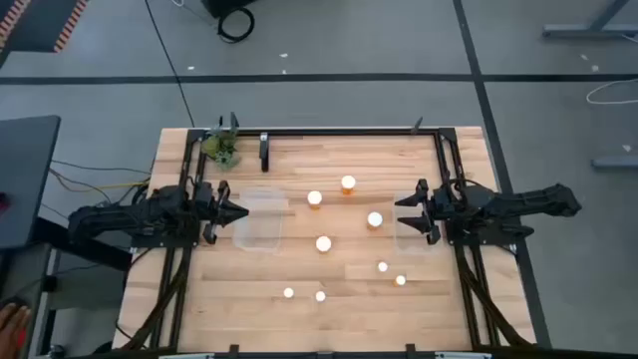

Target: Pick and place medicine bottles into bin by pill shape (circle, oval)

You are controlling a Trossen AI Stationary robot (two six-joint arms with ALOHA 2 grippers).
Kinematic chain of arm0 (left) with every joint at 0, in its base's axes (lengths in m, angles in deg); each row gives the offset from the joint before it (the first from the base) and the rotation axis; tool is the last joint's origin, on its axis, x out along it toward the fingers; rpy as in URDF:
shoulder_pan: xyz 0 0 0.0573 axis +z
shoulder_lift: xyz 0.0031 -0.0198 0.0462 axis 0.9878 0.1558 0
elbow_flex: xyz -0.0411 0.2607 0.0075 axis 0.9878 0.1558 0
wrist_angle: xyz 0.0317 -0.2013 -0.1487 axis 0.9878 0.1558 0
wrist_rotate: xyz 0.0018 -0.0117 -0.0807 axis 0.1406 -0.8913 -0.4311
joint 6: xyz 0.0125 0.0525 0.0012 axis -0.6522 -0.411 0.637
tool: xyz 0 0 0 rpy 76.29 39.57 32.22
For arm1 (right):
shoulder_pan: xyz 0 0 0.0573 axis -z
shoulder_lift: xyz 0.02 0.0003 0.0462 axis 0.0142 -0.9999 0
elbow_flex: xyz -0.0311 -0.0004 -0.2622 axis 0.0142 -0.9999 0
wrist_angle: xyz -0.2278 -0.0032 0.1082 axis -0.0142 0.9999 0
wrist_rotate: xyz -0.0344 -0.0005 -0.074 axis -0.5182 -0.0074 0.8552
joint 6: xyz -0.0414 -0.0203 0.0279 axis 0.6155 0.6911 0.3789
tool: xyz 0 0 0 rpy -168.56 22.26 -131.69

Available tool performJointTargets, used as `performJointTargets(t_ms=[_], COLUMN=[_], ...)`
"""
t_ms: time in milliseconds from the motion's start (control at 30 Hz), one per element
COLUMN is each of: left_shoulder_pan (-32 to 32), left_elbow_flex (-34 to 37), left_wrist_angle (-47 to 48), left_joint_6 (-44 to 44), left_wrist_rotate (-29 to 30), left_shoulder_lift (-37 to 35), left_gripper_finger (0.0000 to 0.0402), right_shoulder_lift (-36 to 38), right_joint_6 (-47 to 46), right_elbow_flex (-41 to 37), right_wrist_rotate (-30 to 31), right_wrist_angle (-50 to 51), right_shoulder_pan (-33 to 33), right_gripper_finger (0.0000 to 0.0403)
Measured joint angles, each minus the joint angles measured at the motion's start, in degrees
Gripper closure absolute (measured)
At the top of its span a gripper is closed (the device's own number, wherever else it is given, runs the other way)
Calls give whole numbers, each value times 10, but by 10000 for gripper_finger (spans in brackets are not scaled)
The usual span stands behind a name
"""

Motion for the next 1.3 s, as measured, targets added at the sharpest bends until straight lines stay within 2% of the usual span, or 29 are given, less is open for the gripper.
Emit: performJointTargets(t_ms=[1300], left_shoulder_pan=[0], left_elbow_flex=[0], left_wrist_angle=[0], left_joint_6=[0], left_wrist_rotate=[0], left_shoulder_lift=[0], left_gripper_finger=[368], right_shoulder_lift=[0], right_joint_6=[0], right_elbow_flex=[0], right_wrist_rotate=[0], right_wrist_angle=[0], right_shoulder_pan=[0], right_gripper_finger=[162])
